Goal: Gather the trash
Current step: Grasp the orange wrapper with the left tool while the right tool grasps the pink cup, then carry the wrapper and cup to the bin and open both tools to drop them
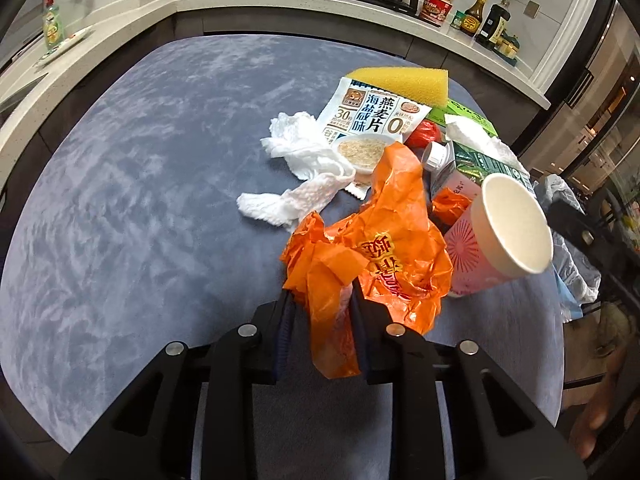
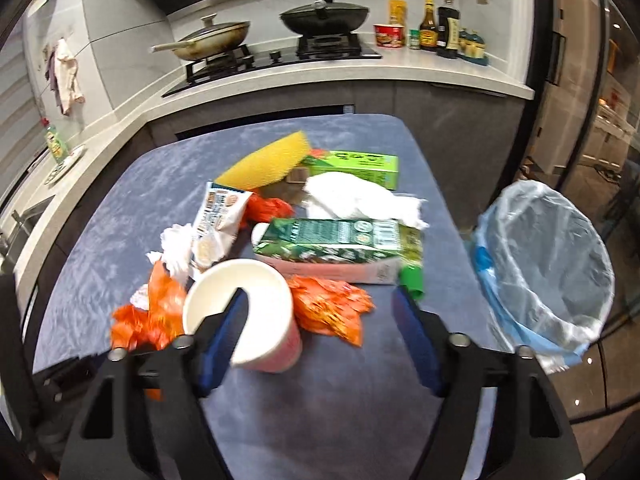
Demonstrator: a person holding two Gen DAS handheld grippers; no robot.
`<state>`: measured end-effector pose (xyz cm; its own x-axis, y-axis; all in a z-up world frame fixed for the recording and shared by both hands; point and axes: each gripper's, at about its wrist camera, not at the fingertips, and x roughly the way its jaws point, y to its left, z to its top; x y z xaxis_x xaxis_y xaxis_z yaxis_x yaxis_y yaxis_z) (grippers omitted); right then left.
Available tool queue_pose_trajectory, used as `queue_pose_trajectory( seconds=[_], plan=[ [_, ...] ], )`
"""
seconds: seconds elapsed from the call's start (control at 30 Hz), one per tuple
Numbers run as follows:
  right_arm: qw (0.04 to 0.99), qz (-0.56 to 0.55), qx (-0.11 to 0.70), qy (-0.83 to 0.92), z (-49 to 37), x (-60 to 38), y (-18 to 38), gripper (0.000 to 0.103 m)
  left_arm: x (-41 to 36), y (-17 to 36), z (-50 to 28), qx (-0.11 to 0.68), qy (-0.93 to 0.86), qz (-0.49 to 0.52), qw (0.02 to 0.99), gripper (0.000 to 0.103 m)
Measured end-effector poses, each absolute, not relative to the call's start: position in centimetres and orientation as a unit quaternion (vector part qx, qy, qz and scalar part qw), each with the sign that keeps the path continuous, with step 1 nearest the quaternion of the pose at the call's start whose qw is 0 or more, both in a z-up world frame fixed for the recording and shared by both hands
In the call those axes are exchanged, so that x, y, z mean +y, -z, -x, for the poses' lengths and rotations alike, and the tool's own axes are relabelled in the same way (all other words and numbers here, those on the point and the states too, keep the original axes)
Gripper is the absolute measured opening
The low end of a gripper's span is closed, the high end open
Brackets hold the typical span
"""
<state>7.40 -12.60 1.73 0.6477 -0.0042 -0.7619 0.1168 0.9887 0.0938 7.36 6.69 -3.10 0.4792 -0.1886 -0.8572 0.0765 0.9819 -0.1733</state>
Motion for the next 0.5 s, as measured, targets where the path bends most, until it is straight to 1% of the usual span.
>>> queue_pose_trajectory(
  seconds=[0.07,0.1,0.17,0.23,0.33,0.5],
  plan=[
    [0.901,-0.06,0.428,0.024,-8.2,-12.0,-0.9,0.049,7.1,2.9,-6.9,0.503,0.072,0.053,0.859,0.025],
    [0.9,-0.057,0.432,0.022,-8.5,-11.8,-0.6,0.045,7.4,2.8,-6.6,0.503,0.069,0.051,0.86,0.025],
    [0.893,-0.057,0.447,0.013,-8.8,-11.4,0.4,0.02,7.7,2.7,-6.2,0.502,0.063,0.051,0.861,0.025],
    [0.889,-0.064,0.454,0.005,-8.6,-11.5,0.9,0.008,8.0,2.5,-5.9,0.501,0.059,0.051,0.862,0.025],
    [0.891,-0.07,0.448,-0.001,-7.5,-11.8,0.5,0.006,8.1,2.1,-5.5,0.497,0.058,0.05,0.864,0.025],
    [0.902,-0.082,0.423,0.008,-4.8,-13.6,-1.5,0.006,6.6,0.6,-4.8,0.484,0.076,0.044,0.87,0.025]
  ],
)
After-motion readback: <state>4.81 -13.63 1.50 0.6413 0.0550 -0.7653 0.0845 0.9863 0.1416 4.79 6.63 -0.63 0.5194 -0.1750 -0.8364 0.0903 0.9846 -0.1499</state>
